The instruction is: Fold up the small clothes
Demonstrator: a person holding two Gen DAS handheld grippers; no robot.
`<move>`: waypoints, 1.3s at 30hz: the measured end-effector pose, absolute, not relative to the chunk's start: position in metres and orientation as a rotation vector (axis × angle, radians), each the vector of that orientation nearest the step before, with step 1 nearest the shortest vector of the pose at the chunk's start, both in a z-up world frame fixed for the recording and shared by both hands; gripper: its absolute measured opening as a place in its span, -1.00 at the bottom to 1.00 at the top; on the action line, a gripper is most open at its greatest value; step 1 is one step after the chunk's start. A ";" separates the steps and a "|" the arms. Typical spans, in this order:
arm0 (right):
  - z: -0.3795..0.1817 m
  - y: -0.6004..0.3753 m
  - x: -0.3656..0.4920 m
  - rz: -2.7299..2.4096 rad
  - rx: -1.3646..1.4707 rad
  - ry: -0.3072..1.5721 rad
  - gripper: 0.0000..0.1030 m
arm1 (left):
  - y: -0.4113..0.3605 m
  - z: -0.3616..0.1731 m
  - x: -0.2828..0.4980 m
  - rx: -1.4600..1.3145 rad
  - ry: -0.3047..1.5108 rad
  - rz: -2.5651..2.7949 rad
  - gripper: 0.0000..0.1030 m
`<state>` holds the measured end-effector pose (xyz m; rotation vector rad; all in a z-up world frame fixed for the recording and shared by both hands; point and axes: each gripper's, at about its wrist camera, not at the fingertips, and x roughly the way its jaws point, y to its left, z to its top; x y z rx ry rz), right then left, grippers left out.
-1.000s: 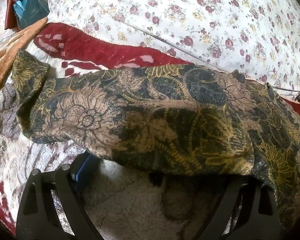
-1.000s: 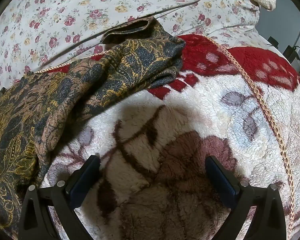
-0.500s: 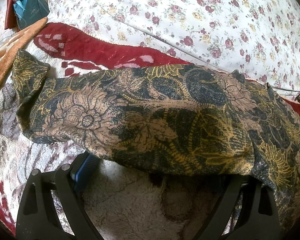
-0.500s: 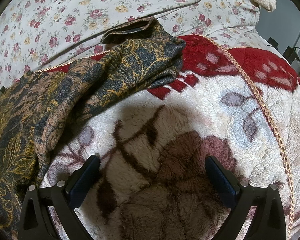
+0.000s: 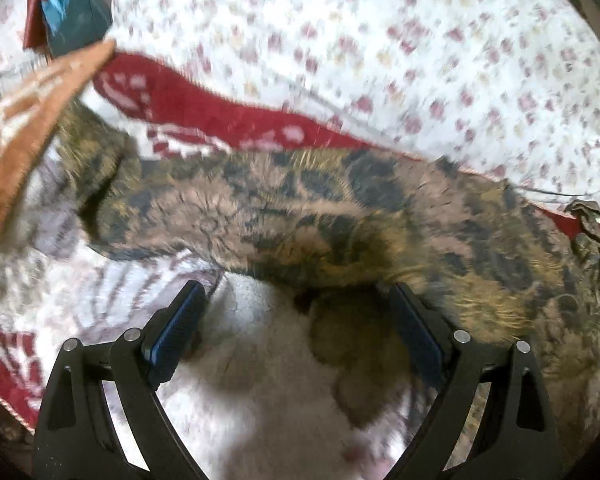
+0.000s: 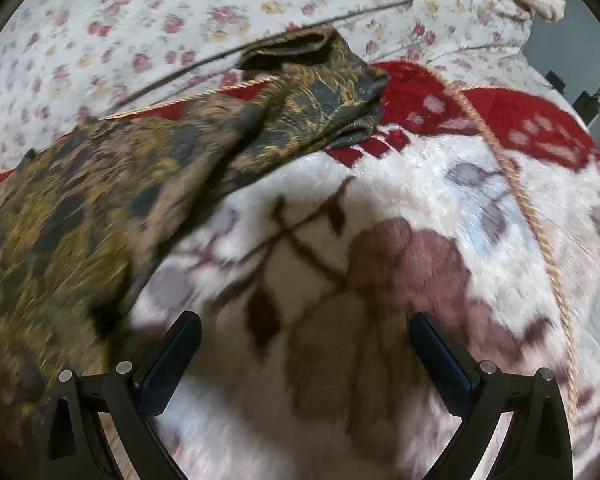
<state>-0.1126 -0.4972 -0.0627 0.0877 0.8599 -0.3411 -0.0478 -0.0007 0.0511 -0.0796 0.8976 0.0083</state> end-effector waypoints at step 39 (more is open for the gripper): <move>0.076 -0.287 -0.168 0.056 0.085 0.623 1.00 | -0.083 0.103 -0.095 0.024 0.868 -0.152 0.80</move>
